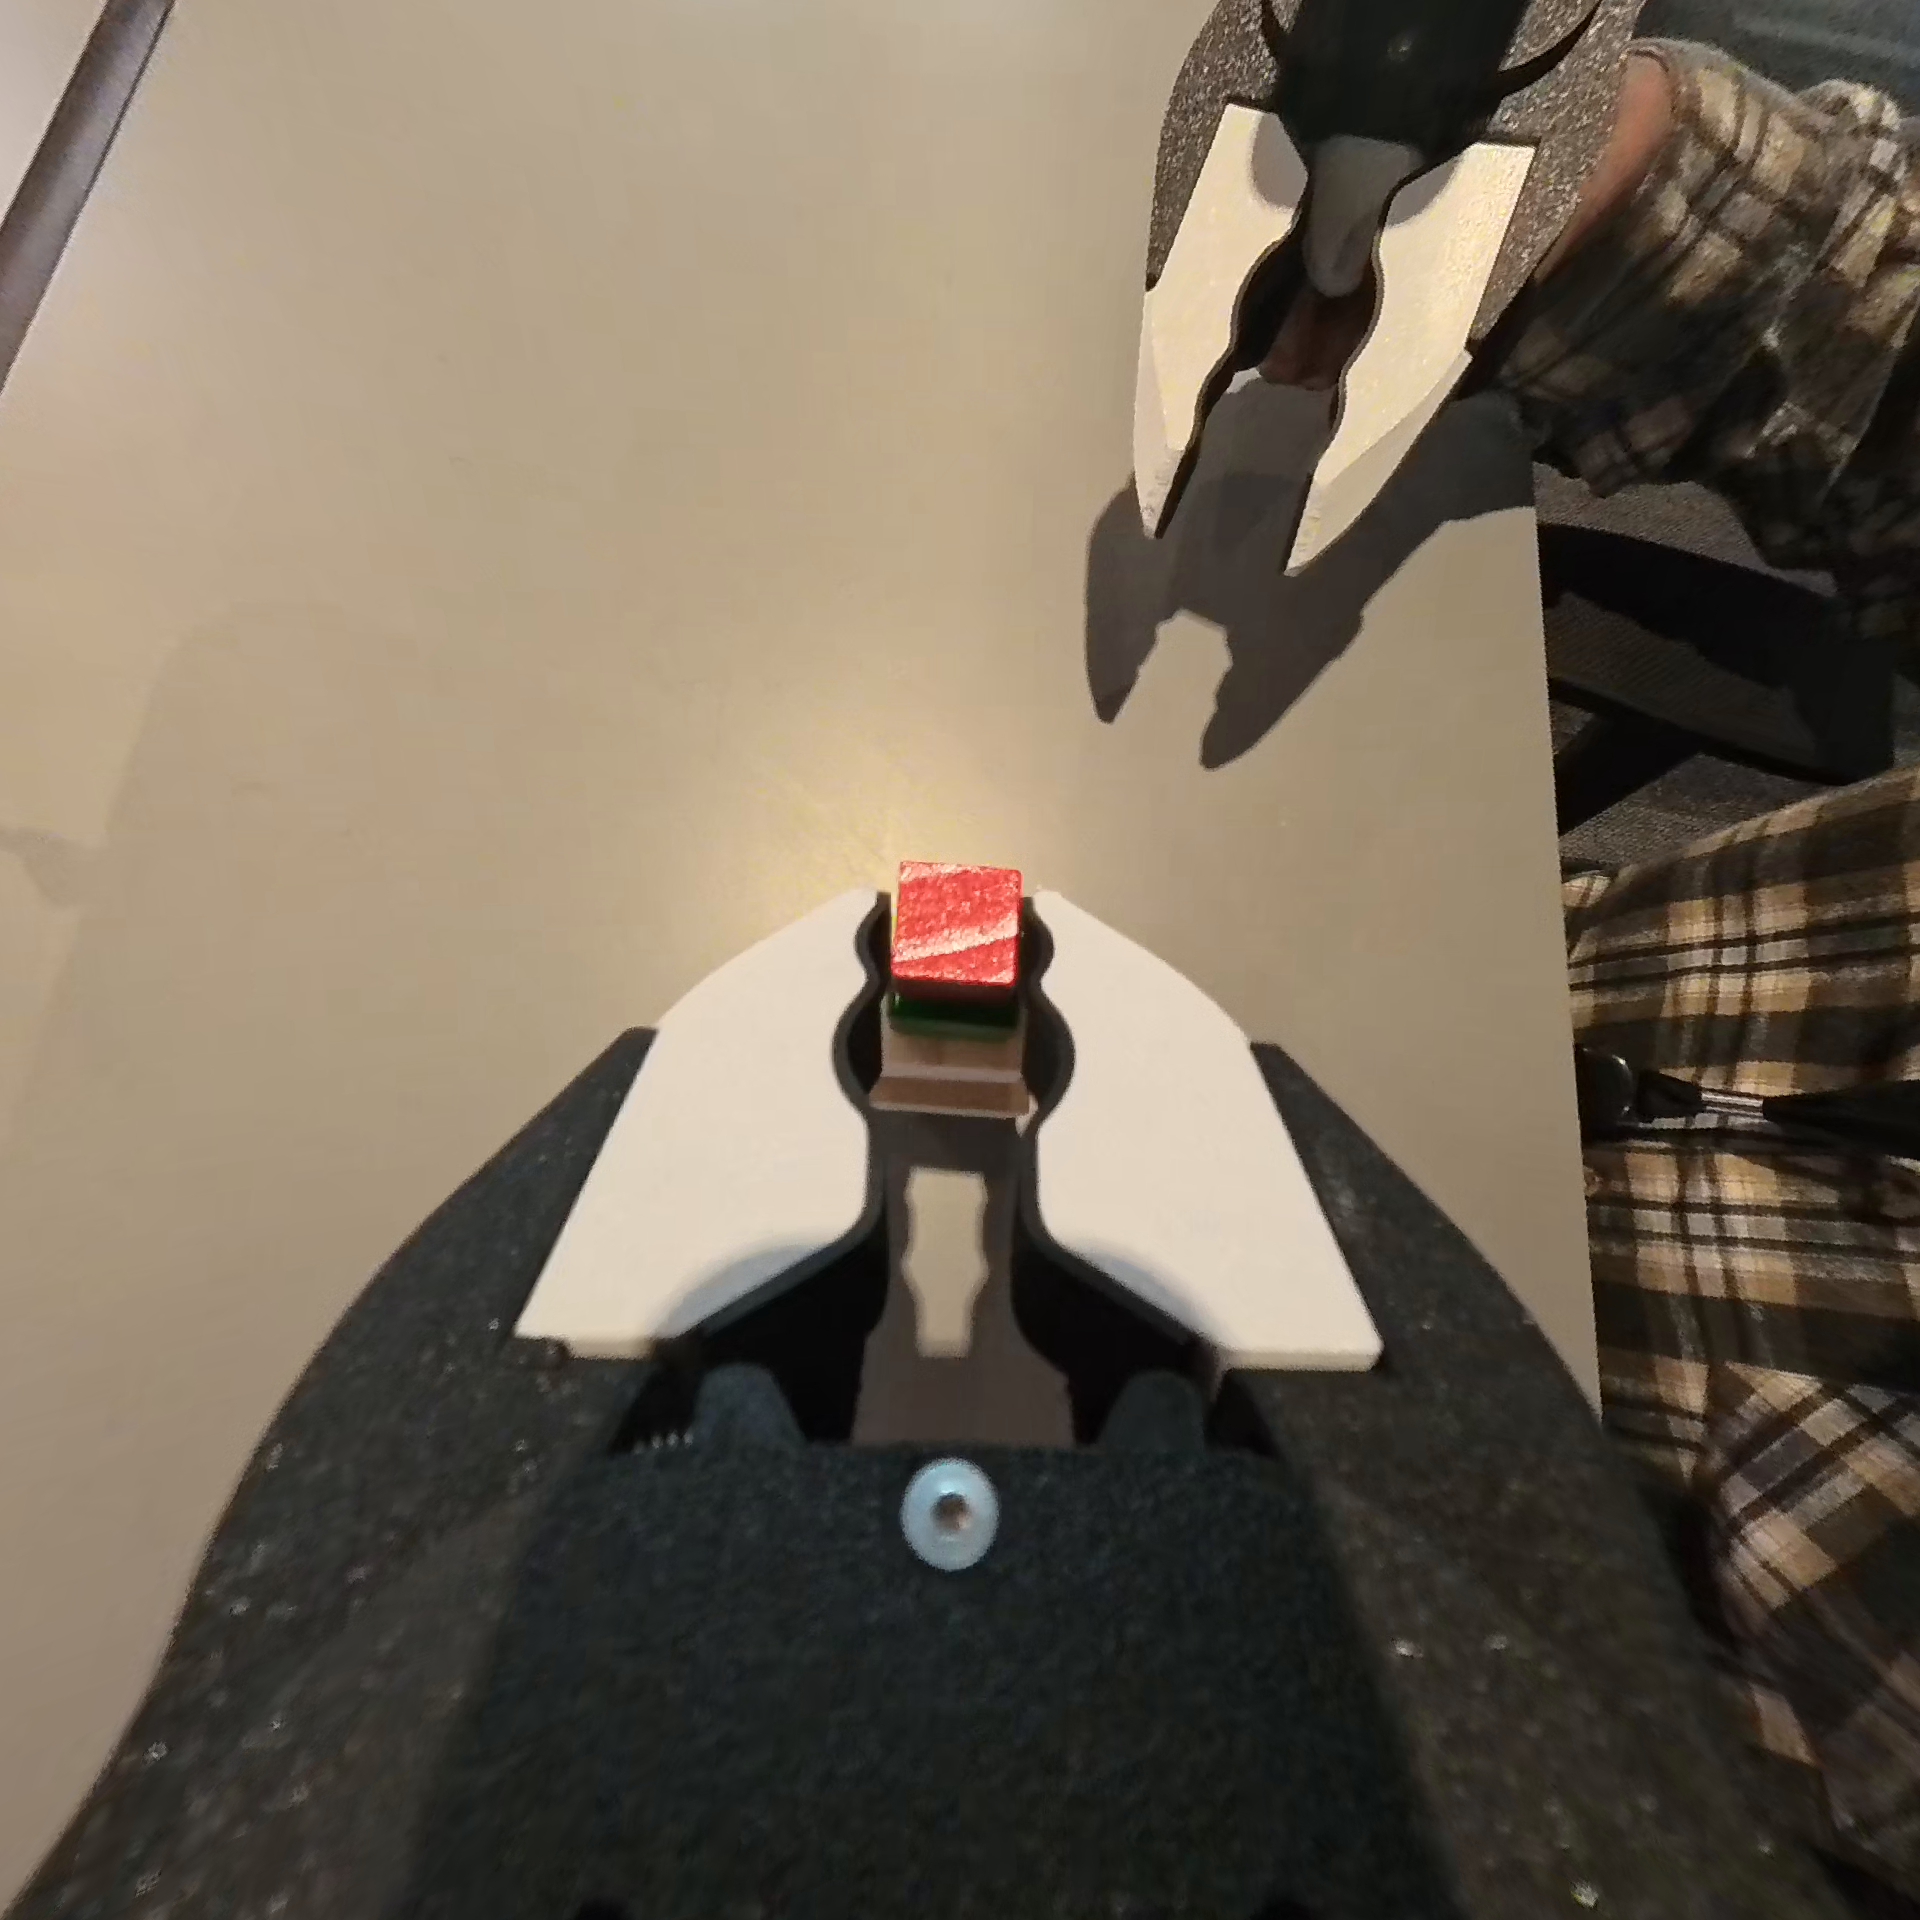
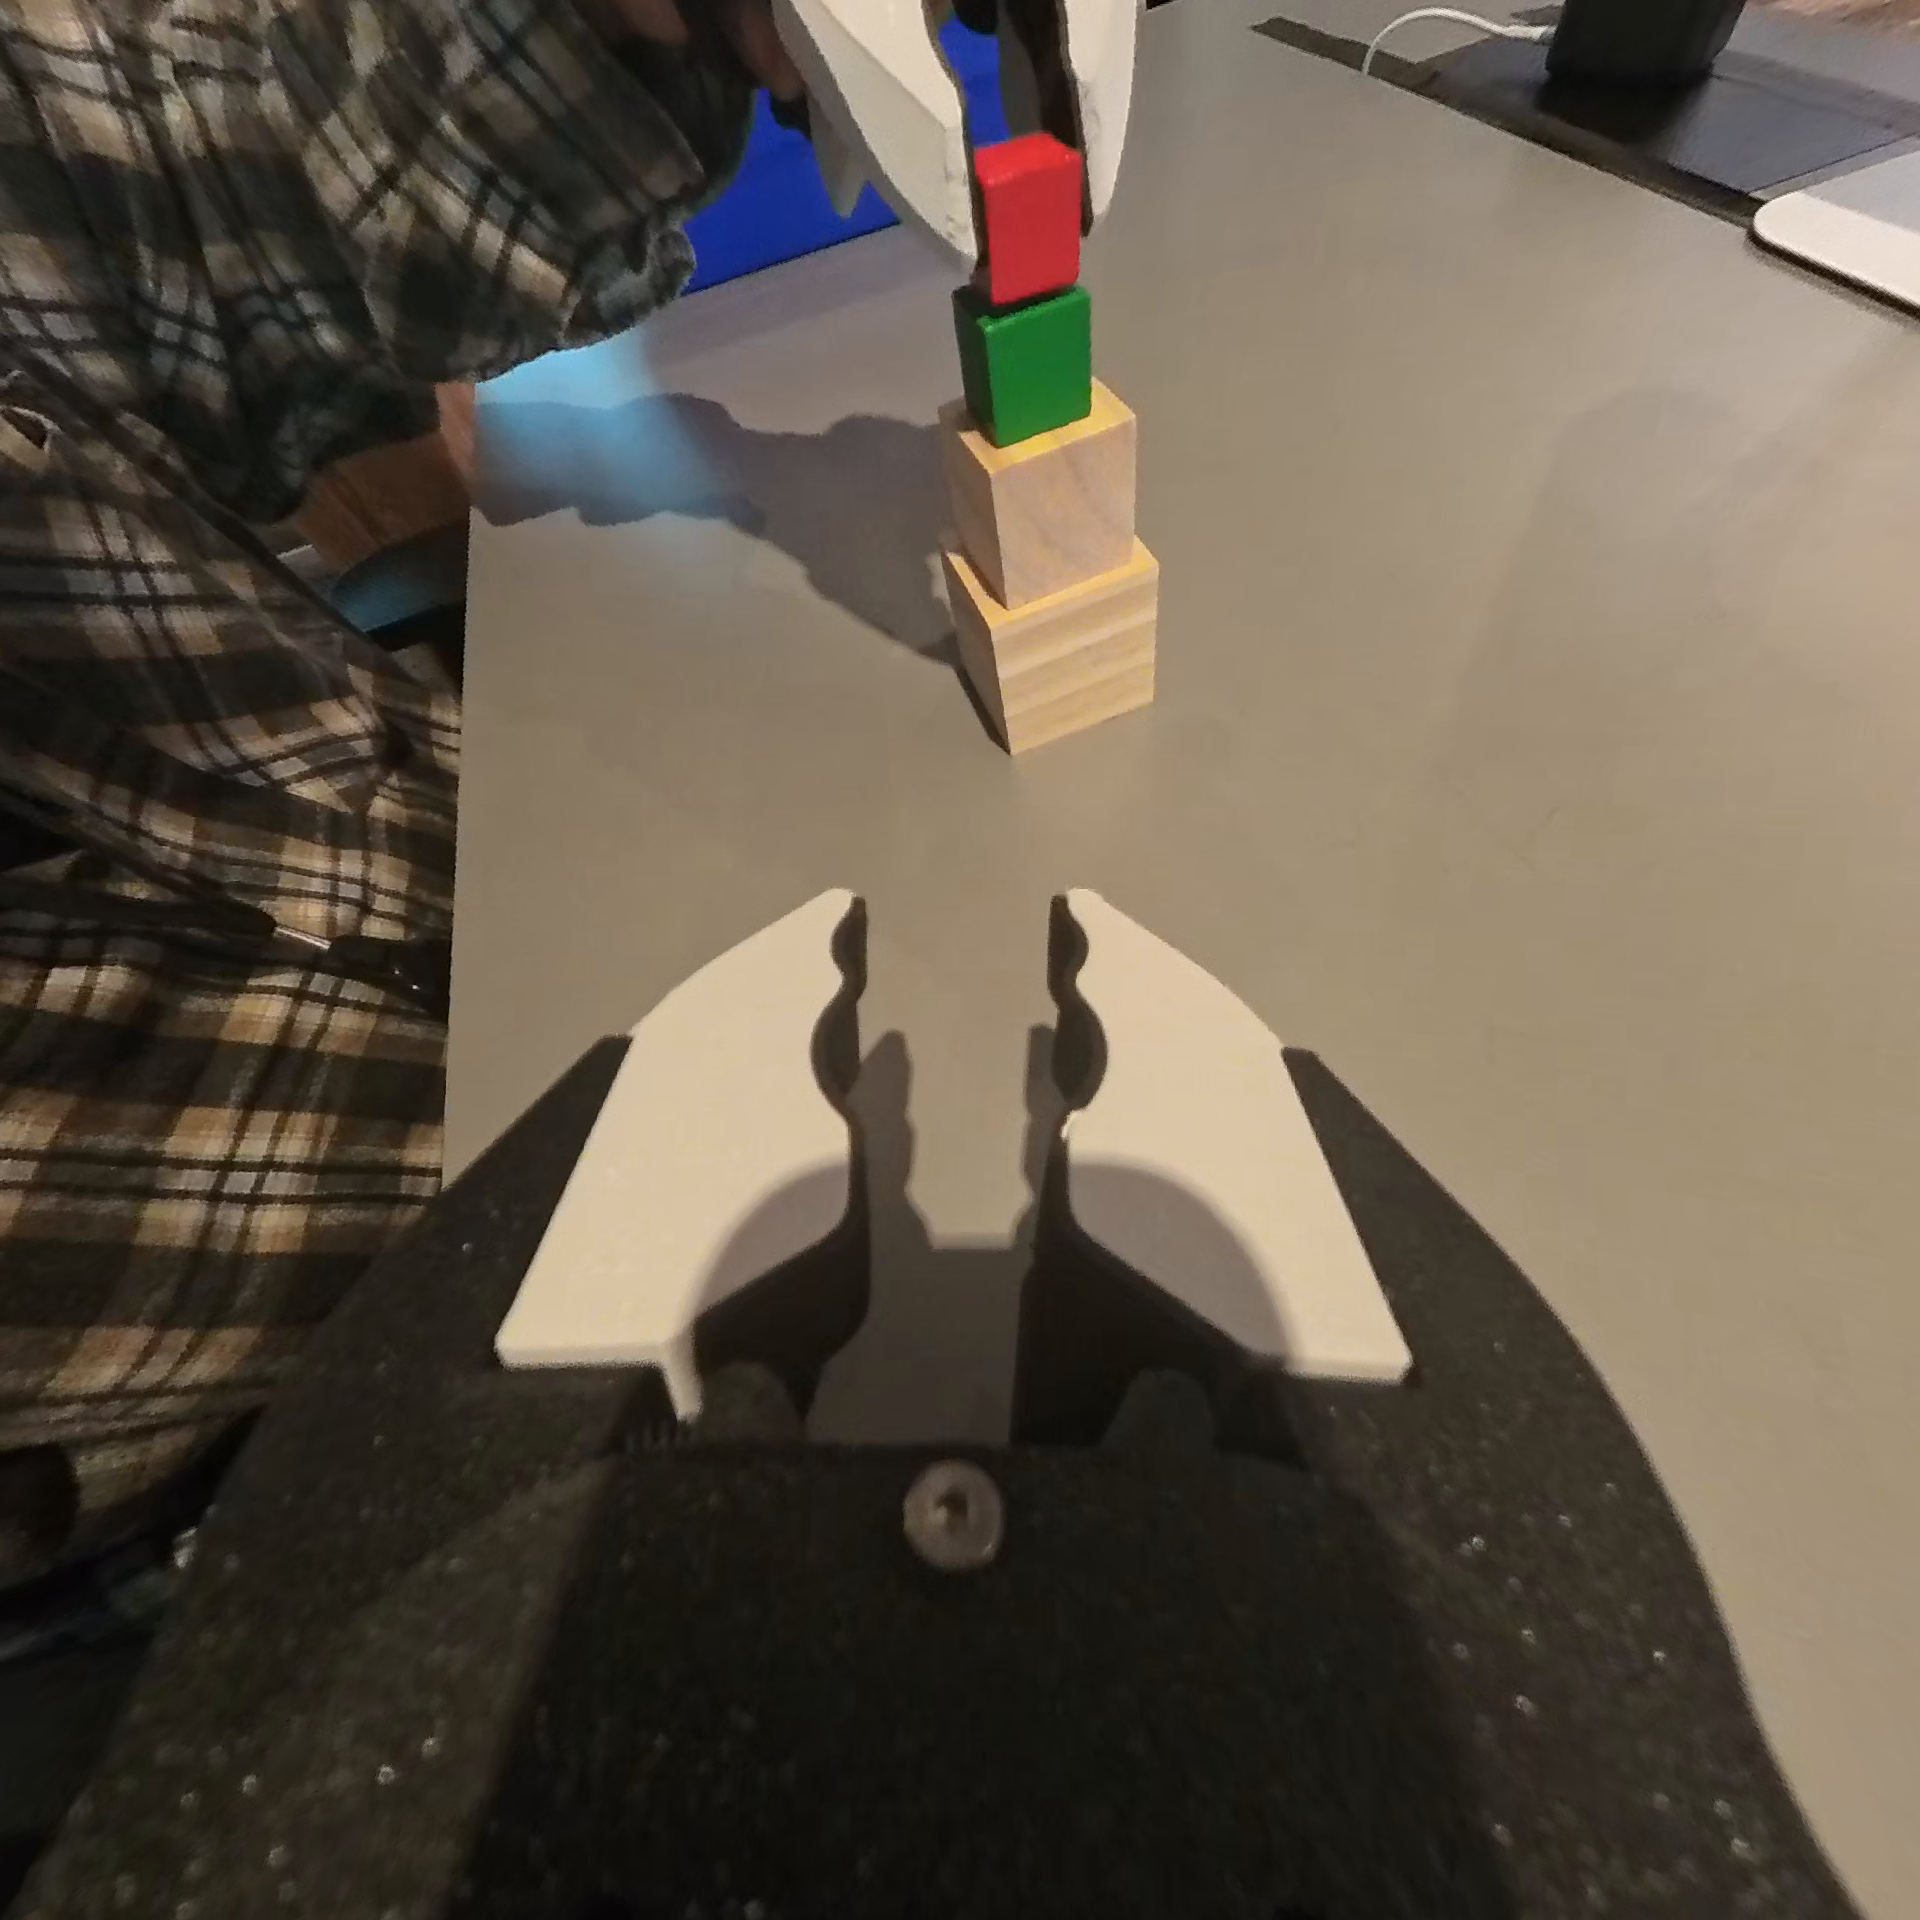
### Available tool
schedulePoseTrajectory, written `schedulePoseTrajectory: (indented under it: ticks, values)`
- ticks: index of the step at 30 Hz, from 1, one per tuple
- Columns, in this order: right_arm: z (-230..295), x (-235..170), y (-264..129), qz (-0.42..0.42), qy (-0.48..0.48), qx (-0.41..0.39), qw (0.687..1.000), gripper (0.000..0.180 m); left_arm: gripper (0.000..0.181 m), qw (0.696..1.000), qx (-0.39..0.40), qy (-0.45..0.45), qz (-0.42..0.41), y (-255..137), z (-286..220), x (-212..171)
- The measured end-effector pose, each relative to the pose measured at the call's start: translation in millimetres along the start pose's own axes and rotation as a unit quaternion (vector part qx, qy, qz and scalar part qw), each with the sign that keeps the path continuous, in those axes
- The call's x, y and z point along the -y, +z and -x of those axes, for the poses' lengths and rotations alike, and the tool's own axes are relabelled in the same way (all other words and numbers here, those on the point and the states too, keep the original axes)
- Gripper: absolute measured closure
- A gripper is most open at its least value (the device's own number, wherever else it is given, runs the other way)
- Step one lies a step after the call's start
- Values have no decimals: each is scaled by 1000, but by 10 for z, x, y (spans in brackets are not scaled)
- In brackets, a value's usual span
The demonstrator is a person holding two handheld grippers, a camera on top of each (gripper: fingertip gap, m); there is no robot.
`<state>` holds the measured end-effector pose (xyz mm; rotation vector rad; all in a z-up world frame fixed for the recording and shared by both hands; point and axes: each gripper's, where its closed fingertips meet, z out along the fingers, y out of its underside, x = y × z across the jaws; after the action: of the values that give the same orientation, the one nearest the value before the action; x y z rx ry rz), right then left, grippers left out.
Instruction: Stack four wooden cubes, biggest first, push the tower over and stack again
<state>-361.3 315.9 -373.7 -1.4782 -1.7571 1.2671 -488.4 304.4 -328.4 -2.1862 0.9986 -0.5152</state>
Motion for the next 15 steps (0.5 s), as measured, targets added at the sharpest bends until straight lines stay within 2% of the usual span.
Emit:
schedulePoseTrajectory:
  ticks: [15]
  values:
    - [-2, -1, 27, 4, 0, 4, 1000, 146, 157, 1000, 5, 16, -8, -2, 2, -2]
